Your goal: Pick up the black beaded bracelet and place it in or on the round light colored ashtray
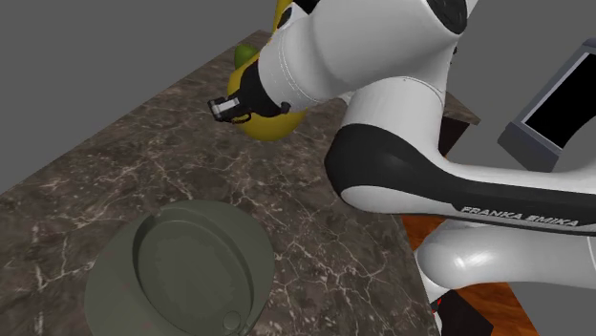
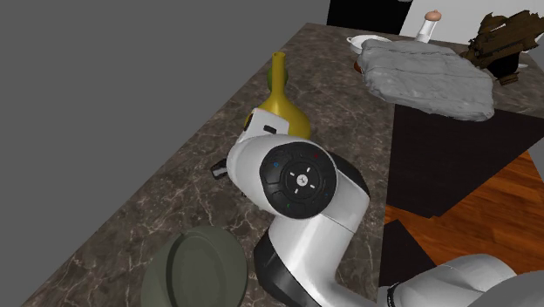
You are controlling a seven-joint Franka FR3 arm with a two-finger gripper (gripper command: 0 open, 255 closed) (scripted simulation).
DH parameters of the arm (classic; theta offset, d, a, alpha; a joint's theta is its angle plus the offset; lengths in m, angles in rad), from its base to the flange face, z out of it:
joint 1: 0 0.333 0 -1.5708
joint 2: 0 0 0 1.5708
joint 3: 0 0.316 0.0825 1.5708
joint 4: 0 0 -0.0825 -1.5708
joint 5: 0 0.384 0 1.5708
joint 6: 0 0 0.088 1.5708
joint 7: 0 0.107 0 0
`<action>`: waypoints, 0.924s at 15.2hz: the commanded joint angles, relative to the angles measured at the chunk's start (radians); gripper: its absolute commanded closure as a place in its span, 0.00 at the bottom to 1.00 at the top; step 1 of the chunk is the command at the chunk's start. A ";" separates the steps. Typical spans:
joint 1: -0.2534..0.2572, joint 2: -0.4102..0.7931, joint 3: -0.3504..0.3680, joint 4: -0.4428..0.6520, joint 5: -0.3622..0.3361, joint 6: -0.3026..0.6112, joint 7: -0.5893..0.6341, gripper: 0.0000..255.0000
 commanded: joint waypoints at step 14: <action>0.045 -0.104 0.182 0.184 0.044 -0.274 0.191 1.00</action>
